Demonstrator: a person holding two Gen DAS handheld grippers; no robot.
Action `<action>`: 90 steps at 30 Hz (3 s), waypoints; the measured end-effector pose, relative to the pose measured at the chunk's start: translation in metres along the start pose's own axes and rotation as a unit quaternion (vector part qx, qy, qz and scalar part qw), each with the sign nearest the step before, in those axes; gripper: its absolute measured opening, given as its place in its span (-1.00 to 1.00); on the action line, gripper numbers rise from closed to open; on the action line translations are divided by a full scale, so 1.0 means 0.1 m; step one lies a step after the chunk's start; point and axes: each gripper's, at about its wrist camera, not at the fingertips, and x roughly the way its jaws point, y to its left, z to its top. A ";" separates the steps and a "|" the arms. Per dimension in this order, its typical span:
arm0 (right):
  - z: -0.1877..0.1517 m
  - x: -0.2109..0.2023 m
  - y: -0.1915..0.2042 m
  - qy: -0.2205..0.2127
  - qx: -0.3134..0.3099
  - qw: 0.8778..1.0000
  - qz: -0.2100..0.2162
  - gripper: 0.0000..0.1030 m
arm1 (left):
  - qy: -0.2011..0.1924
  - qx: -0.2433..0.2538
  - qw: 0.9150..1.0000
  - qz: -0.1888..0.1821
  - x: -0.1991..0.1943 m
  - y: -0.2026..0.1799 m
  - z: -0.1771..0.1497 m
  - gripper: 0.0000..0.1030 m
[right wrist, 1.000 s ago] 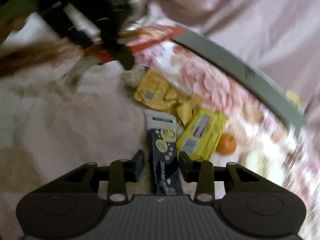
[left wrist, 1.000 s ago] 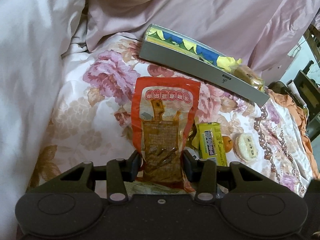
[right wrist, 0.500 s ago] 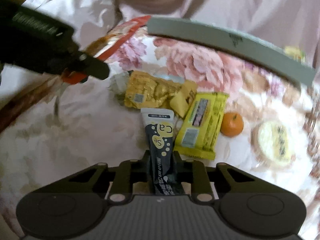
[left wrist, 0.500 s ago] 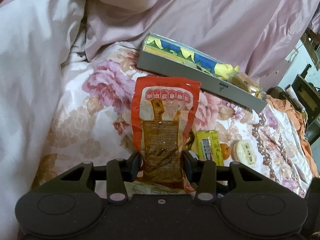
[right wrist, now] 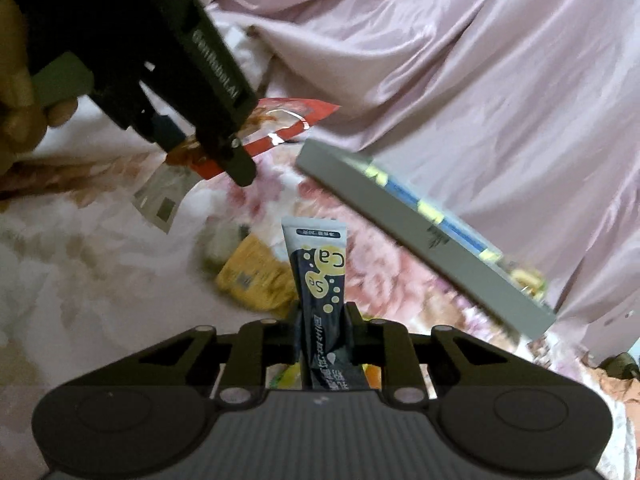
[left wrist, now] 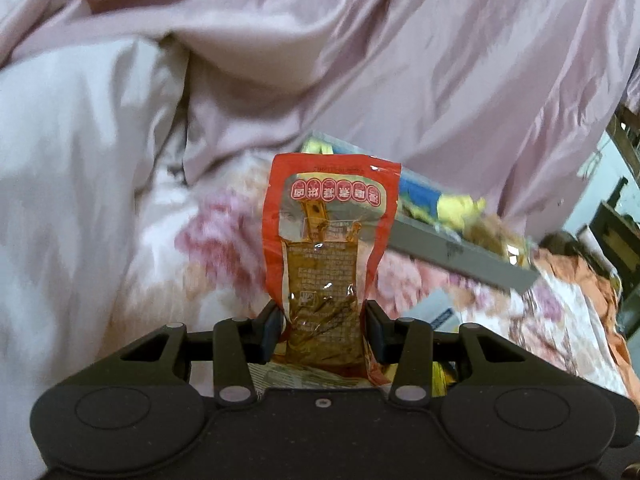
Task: Organize snacks
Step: 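Lift both packs and lower them into the grey tray, opening both tools, then withdraw both tools back toward the remaining snacks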
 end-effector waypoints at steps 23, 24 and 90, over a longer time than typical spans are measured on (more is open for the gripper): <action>0.56 0.93 -1.01 -0.141 -0.005 0.978 -0.155 -0.53 | -0.139 -0.082 0.985 -0.055 1.13 -0.15 0.89 -0.08; 0.57 1.02 -1.04 -0.137 -0.003 0.978 -0.156 -0.54 | -0.138 -0.081 0.985 -0.056 1.19 -0.14 0.88 -0.07; 0.37 -0.70 -1.22 -0.210 0.215 0.945 -0.132 1.00 | -0.130 0.047 0.986 0.094 -0.67 -0.50 -0.07 0.98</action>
